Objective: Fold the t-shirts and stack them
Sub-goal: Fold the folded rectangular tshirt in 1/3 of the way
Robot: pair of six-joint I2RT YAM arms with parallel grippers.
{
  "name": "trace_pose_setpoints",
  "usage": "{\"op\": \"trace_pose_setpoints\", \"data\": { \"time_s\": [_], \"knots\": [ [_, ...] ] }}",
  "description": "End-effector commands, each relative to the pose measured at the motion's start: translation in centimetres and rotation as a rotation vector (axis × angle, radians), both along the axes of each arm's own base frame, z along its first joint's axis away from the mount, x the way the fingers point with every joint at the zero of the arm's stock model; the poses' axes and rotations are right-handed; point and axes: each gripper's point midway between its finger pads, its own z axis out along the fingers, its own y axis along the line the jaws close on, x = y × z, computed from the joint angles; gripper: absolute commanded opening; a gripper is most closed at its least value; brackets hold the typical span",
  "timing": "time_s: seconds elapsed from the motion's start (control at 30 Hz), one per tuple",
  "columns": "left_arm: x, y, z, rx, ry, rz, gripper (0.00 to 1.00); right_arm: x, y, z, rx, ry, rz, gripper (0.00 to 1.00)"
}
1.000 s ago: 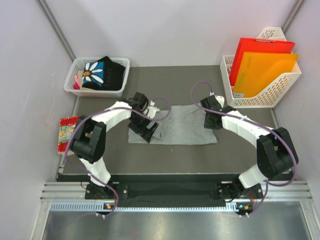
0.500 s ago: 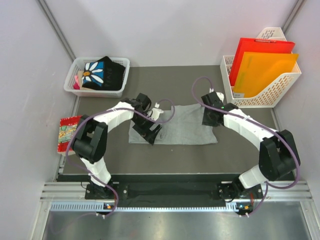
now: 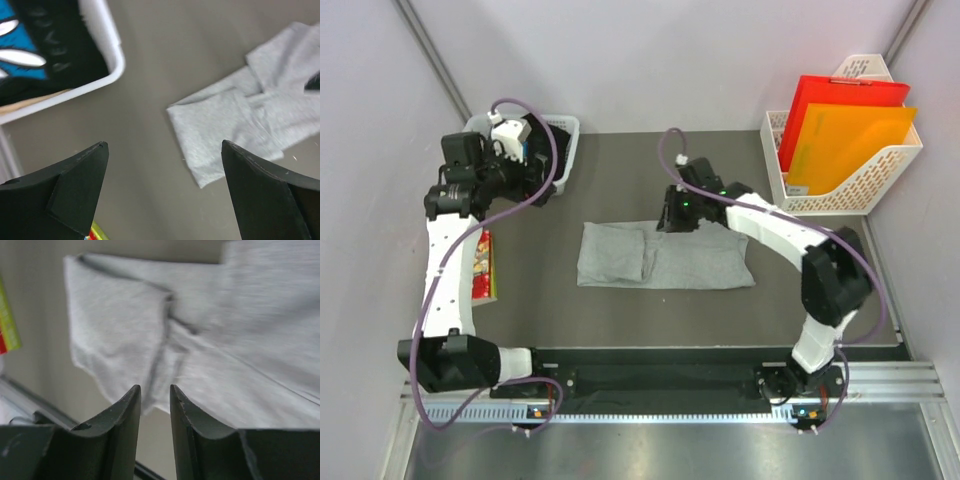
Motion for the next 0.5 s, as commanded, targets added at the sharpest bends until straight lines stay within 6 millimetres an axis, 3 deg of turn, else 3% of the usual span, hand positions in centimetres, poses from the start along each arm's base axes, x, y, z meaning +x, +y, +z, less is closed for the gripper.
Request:
{"op": "trace_pose_setpoints", "data": {
  "time_s": [0.0,0.03,0.2,0.3,0.47],
  "knots": [
    [2.1,2.8,-3.6,0.012,0.074,0.184,0.99,-2.1,9.2,0.9,0.236,0.099,0.237,0.31],
    [2.0,2.9,-4.1,0.014,0.091,0.187,0.99,-2.6,10.8,1.7,0.258,0.090,0.274,0.31],
    [1.7,3.0,-7.8,0.031,0.185,0.178,0.99,-4.6,14.4,0.5,0.361,0.185,0.388,0.32],
    [1.2,2.9,-9.9,0.049,0.230,0.152,0.99,-5.4,14.5,-1.2,0.337,0.221,0.391,0.32],
    [0.5,2.5,-12.3,0.057,0.284,0.107,0.99,-6.4,12.7,-5.6,0.260,0.289,0.356,0.32]
  ]
}}
